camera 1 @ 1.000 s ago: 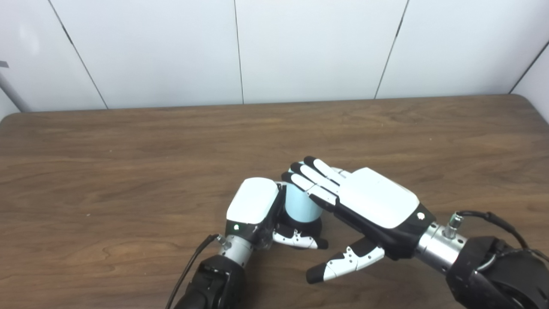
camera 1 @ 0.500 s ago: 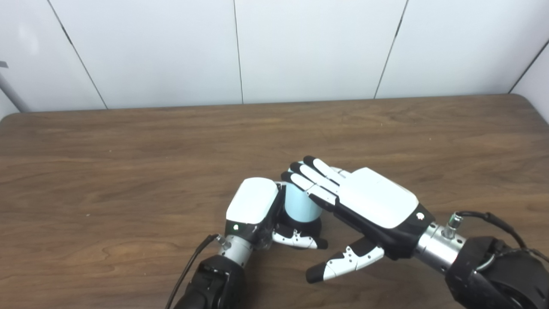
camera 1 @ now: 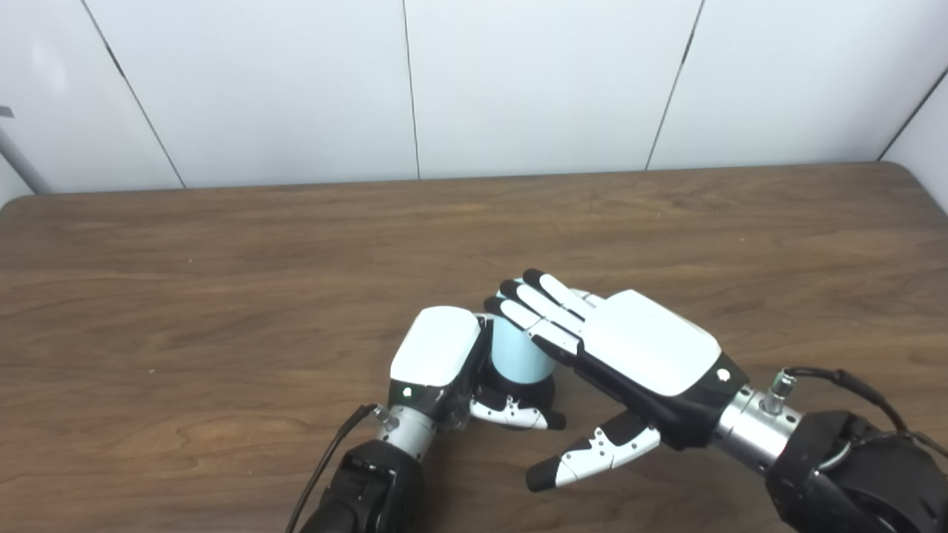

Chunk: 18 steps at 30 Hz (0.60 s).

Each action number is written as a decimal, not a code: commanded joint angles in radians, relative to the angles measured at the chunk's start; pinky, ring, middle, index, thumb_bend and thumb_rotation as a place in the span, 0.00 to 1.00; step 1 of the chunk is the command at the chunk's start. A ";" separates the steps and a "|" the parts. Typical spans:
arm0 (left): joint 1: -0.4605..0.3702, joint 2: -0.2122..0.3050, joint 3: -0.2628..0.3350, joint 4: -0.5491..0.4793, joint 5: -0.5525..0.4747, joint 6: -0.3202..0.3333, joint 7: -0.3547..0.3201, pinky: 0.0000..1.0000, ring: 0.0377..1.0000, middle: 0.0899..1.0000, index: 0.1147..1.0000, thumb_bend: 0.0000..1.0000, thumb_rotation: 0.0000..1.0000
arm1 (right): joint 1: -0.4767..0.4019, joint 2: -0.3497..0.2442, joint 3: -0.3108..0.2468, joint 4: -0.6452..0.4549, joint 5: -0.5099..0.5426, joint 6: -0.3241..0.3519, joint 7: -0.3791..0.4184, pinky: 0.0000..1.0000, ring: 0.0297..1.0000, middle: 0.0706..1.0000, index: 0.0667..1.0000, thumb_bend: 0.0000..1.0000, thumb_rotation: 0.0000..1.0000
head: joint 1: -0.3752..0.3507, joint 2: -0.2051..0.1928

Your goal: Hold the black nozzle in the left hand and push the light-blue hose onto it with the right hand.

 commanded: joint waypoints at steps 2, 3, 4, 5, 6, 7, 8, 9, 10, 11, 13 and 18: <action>0.027 0.021 -0.002 0.031 0.018 0.026 -0.044 0.31 0.37 0.34 0.43 0.52 0.00 | 0.064 -0.025 0.044 0.077 0.011 0.013 0.112 0.92 1.00 0.99 0.98 0.66 0.95 | -0.001 -0.001; 0.027 0.020 -0.002 0.032 0.018 0.025 -0.042 0.31 0.36 0.34 0.43 0.52 0.00 | 0.062 -0.026 0.044 0.076 0.012 0.013 0.112 0.92 1.00 0.99 0.98 0.66 0.95 | -0.001 -0.001; 0.027 0.020 -0.002 0.032 0.019 0.026 -0.042 0.31 0.37 0.34 0.43 0.52 0.00 | 0.060 -0.026 0.043 0.074 0.011 0.014 0.113 0.92 1.00 0.99 0.99 0.66 0.96 | -0.001 -0.001; 0.027 0.020 -0.002 0.032 0.019 0.026 -0.043 0.32 0.37 0.34 0.43 0.52 0.00 | 0.058 -0.027 0.042 0.072 0.011 0.014 0.114 0.93 1.00 0.99 0.99 0.67 0.97 | 0.000 -0.002; 0.026 0.020 -0.003 0.031 0.019 0.026 -0.045 0.32 0.38 0.34 0.43 0.52 0.00 | 0.057 -0.028 0.041 0.070 0.014 0.013 0.112 0.93 1.00 0.99 0.99 0.67 0.98 | 0.000 -0.002; 0.026 0.021 -0.003 0.031 0.020 0.026 -0.048 0.31 0.37 0.34 0.43 0.52 0.00 | 0.054 -0.028 0.038 0.065 0.016 0.016 0.114 0.92 1.00 0.99 0.99 0.67 0.98 | -0.001 -0.002; 0.025 0.022 -0.003 0.031 0.021 0.027 -0.048 0.32 0.38 0.34 0.43 0.52 0.00 | 0.051 -0.028 0.035 0.058 0.018 0.019 0.116 0.93 1.00 0.99 0.99 0.66 0.97 | -0.001 -0.002; 0.025 0.022 -0.003 0.029 0.021 0.028 -0.050 0.32 0.38 0.34 0.43 0.52 0.00 | 0.046 -0.028 0.030 0.049 0.021 0.025 0.120 0.93 1.00 0.99 0.99 0.66 0.97 | -0.001 -0.002; 0.026 0.022 -0.002 0.028 0.018 0.027 -0.050 0.30 0.36 0.34 0.43 0.52 0.00 | 0.041 -0.029 0.024 0.039 0.025 0.030 0.121 0.93 1.00 1.00 1.00 0.66 0.97 | -0.001 -0.002; 0.026 0.022 -0.002 0.027 0.017 0.026 -0.051 0.30 0.35 0.38 0.42 0.52 0.00 | 0.034 -0.030 0.016 0.027 0.032 0.036 0.123 0.93 1.00 1.00 1.00 0.66 0.98 | -0.001 -0.002; 0.026 0.023 -0.002 0.027 0.018 0.025 -0.049 0.28 0.33 0.41 0.42 0.53 0.00 | 0.015 -0.032 -0.001 -0.002 0.042 0.052 0.131 0.93 1.00 1.00 1.00 0.66 0.97 | -0.002 -0.002; 0.025 0.023 -0.003 0.029 0.022 0.027 -0.048 0.29 0.35 0.34 0.43 0.52 0.00 | -0.031 -0.027 -0.049 -0.041 0.066 0.067 0.157 0.96 1.00 1.00 1.00 0.67 1.00 | -0.005 -0.002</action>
